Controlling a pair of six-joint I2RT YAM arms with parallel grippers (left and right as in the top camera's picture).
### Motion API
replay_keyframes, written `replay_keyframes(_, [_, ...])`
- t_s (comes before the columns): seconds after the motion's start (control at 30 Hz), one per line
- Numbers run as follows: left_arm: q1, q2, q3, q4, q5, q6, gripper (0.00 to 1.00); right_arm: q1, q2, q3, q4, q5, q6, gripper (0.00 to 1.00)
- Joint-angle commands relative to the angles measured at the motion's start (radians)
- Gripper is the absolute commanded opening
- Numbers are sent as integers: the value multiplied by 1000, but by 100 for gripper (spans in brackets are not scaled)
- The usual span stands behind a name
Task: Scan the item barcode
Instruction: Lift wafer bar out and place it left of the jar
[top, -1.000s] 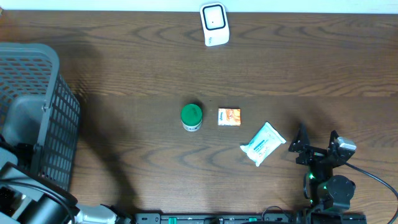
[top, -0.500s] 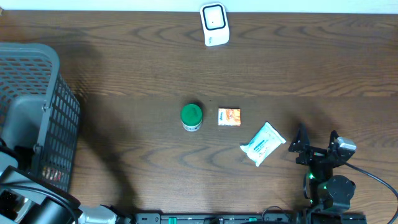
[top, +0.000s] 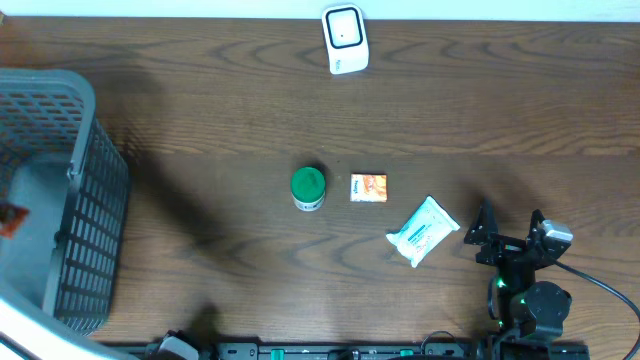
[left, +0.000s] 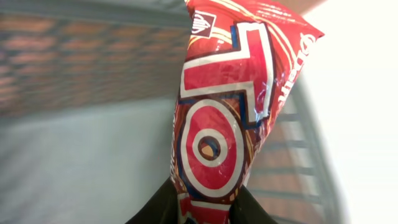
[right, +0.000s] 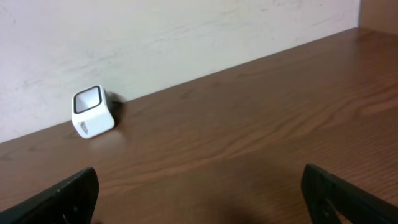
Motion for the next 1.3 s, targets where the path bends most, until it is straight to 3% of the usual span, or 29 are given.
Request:
replay_keyframes(0.0, [-57, -115, 12, 42, 246, -105, 23, 5, -3, -2, -4, 2, 3, 99])
replay_keyframes(0.17, [-288, -211, 11, 15, 286, -79, 24, 5, -3, -2, -4, 2, 3, 99])
replay_keyframes(0.3, [-566, -201, 6, -59, 272, -10, 24, 5, -3, -2, -4, 2, 3, 99])
replay_keyframes(0.57, [-993, -46, -90, -167, 16, 60, 24, 5, -3, -2, -4, 2, 3, 99])
replay_keyframes(0.73, [-1134, 107, -191, -148, -151, 32, 24, 5, -3, -2, -4, 2, 3, 99])
replay_keyframes(1.1, [-1235, 350, -449, 170, -164, -75, 24, 5, -3, -2, -4, 2, 3, 99])
replay_keyframes(1.13, [-1243, 364, -464, 190, -164, -82, 29, 5, -3, -2, -4, 2, 3, 99])
replay_keyframes(1.17, [-1250, 372, -471, 200, -164, -84, 45, 5, -3, -2, -4, 2, 3, 99])
replay_keyframes(1.27, [-1263, 369, -465, 218, -165, -80, 72, 5, -3, -2, -4, 2, 3, 99])
